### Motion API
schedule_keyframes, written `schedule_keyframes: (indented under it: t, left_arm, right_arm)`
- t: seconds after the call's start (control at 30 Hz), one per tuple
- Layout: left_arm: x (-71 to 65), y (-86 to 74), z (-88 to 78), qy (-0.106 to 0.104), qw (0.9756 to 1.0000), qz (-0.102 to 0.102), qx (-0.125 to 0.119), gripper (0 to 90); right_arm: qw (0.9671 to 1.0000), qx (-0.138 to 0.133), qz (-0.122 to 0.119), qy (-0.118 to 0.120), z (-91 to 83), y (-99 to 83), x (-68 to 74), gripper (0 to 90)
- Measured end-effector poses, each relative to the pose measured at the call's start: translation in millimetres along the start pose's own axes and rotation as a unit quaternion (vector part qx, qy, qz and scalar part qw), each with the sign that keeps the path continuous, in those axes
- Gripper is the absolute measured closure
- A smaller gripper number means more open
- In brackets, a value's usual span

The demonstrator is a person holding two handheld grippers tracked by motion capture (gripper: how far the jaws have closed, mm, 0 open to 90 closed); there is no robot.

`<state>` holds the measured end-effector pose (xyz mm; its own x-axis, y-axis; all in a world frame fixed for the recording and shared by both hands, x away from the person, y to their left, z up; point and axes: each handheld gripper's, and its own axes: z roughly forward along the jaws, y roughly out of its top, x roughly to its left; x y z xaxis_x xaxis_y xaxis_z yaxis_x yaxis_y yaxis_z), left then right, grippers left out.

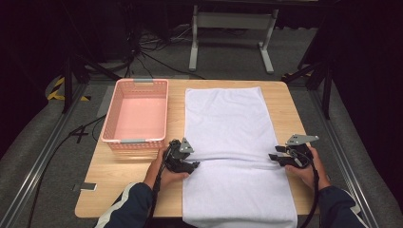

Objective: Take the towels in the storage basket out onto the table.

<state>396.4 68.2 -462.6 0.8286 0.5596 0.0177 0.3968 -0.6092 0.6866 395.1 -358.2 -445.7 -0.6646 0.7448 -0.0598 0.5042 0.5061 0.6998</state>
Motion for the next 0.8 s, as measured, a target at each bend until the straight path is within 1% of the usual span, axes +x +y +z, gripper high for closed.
schedule_keyframes:
  t: [0.03,0.07,0.1,0.13,0.17,0.2,0.23,0.27,0.3,0.33,0.4,0.43,0.5,0.53,0.57,0.6,0.63,0.67,0.7,0.73,0.8]
  left_arm:
    - [2.0,1.9,-1.8,0.0,0.9999,-0.009,-0.014,37.4]
    - [3.7,3.6,-2.6,0.0,0.9997,-0.019,-0.017,35.3]
    - [5.2,5.3,-2.9,0.001,0.9996,-0.026,-0.012,34.0]
    - [5.2,5.3,-2.9,0.001,0.9996,-0.026,-0.012,34.1]
    - [5.7,6.1,-0.4,0.005,0.9997,-0.02,-0.012,34.1]
    - [6.0,6.4,1.7,0.011,0.9999,-0.011,-0.001,34.1]
    - [6.3,5.9,4.7,0.009,0.9999,-0.009,0.007,34.1]
    - [6.2,4.8,6.4,0.001,0.9998,-0.01,0.017,34.1]
    - [6.8,3.9,7.5,-0.003,0.9999,-0.008,0.012,34.4]
    - [7.0,3.2,7.7,-0.005,0.9999,-0.012,0.01,34.8]
    - [3.8,2.2,6.7,-0.007,0.9998,-0.013,0.01,36.0]
    - [3.7,2.7,5.5,-0.01,0.9998,-0.005,0.017,36.6]
    - [0.6,3.1,4.0,-0.012,0.9997,-0.002,0.022,36.9]
    - [-0.3,4.5,2.2,-0.009,0.9996,0.002,0.028,36.8]
    - [-0.7,5.9,1.7,-0.007,0.9998,0.001,0.02,36.4]
    - [-0.4,8.5,0.8,-0.008,0.9999,-0.005,0.013,35.6]
    - [0.1,12.2,-0.3,-0.004,0.9999,-0.007,0.008,34.2]
    - [2.1,16.9,-1.7,0.005,1.0,-0.006,0.0,33.1]
    - [6.3,21.9,-2.0,0.008,0.9999,-0.009,-0.008,32.9]
    - [10.9,26.8,-0.9,0.012,0.9996,-0.018,-0.016,32.0]
    - [21.0,37.5,4.1,0.024,0.9993,-0.026,-0.012,29.1]
  right_arm:
    - [1.0,-0.003,0.001,-0.005,1.0,2.1,-2.2,51.0]
    - [0.9999,-0.004,0.003,-0.011,2.6,4.9,-5.1,50.6]
    - [0.9998,-0.011,0.007,-0.011,3.2,5.6,-6.0,50.6]
    - [0.9998,-0.011,0.007,-0.011,3.2,5.6,-6.0,50.6]
    - [0.9999,-0.012,0.01,-0.008,4.7,5.6,-6.7,50.4]
    - [0.9999,-0.003,0.008,-0.007,6.8,5.1,-5.7,49.1]
    - [1.0,0.006,0.005,-0.003,8.5,4.3,-4.6,48.1]
    - [0.9999,0.013,0.005,0.007,9.7,3.0,-3.5,48.0]
    - [0.9997,0.022,0.002,0.011,10.3,1.9,-1.8,48.0]
    - [0.9997,0.022,-0.006,0.008,9.8,0.5,-0.1,48.7]
    - [0.9996,0.023,0.005,0.018,6.8,-2.4,1.7,48.9]
    - [0.9995,0.023,0.003,0.019,5.0,-4.6,2.7,48.9]
    - [0.9993,0.029,0.0,0.024,1.4,-6.7,5.1,48.9]
    - [0.9991,0.036,-0.005,0.024,-0.2,-6.8,6.4,48.9]
    - [0.9988,0.041,-0.008,0.024,-1.7,-6.7,8.0,48.9]
    - [0.9988,0.044,-0.01,0.021,-2.8,-6.3,9.0,48.6]
    - [0.9989,0.041,-0.009,0.017,-3.7,-5.0,8.9,48.1]
    - [0.9992,0.037,-0.009,0.015,-4.8,-2.6,7.4,48.3]
    - [0.9994,0.031,-0.005,0.01,-5.9,1.1,4.7,48.6]
    - [0.9997,0.023,0.0,0.005,-6.6,5.6,0.9,48.9]
    - [0.9999,0.01,0.006,-0.01,-6.1,16.1,-8.1,48.9]
